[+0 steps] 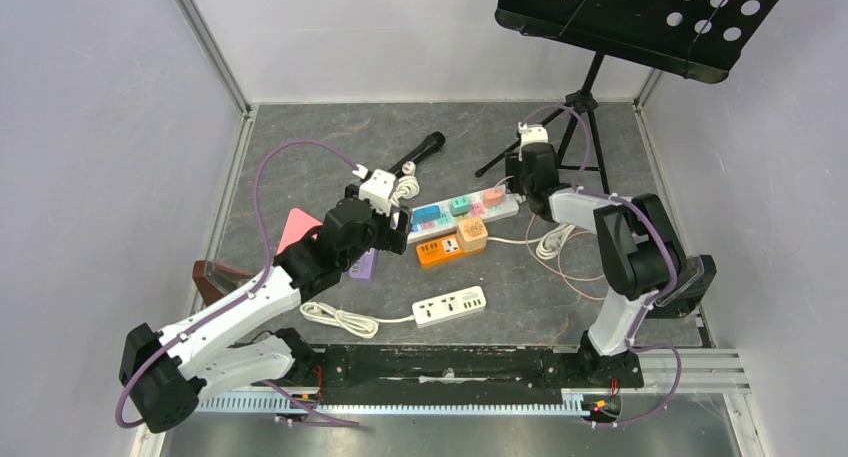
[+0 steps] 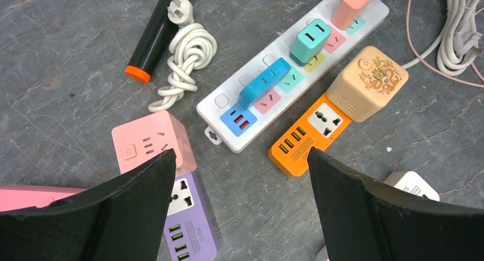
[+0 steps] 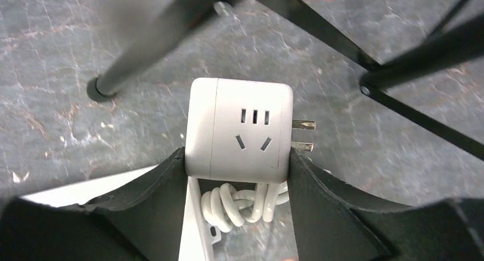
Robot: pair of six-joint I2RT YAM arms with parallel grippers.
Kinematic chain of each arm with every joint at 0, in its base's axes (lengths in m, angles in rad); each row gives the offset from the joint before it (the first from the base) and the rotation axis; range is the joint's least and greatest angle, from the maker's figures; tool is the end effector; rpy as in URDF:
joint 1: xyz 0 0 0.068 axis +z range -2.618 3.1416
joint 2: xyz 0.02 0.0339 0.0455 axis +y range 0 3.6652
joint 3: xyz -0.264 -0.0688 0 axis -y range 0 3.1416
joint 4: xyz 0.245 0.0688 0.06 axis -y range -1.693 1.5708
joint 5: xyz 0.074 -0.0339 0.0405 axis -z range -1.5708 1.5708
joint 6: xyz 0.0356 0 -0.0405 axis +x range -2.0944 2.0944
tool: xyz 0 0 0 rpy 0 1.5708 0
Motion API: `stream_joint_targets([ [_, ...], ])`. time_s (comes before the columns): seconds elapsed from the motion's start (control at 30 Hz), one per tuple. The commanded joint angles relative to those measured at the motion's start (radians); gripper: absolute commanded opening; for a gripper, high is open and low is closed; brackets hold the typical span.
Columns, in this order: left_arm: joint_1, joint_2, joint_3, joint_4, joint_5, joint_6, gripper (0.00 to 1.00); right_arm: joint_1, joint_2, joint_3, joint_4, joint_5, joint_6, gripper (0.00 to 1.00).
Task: Insert the plug
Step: Pick up the plug from the center of the board.
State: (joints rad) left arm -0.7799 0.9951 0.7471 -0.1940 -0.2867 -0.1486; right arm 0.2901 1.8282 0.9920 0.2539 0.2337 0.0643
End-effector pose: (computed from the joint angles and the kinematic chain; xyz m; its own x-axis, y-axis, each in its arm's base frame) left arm 0.1679 -0.1519 0.2867 -0.3737 0.1699 -0.9118 0.4423 0.8967 -0.0142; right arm 0.3729 0.1027 0.1675 -0.5319 -0.0935 -0.8417 -0.0589 0.9956 -0.0734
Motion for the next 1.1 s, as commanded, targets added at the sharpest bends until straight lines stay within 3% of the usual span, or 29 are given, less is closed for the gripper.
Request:
stream_joint_targets([
  [0.0, 0.005, -0.013, 0.035, 0.002, -0.007, -0.042, 0.91, -0.002, -0.155, -0.055, 0.024, 0.082, 0.003, 0.36],
  [0.43, 0.005, -0.031, 0.031, 0.010, 0.001, -0.057, 0.91, -0.007, -0.361, -0.107, 0.033, 0.094, 0.057, 0.38],
  [0.63, 0.005, -0.040, 0.032, 0.011, 0.003, -0.058, 0.91, -0.010, -0.430, -0.091, 0.016, 0.023, 0.081, 0.38],
  [0.83, 0.005, -0.048, 0.037, 0.016, 0.025, -0.066, 0.91, -0.010, -0.527, -0.067, -0.069, -0.216, 0.146, 0.37],
  [1.07, 0.005, -0.078, 0.041, 0.052, 0.156, -0.038, 0.91, -0.011, -0.709, -0.175, -0.072, -0.582, 0.348, 0.37],
])
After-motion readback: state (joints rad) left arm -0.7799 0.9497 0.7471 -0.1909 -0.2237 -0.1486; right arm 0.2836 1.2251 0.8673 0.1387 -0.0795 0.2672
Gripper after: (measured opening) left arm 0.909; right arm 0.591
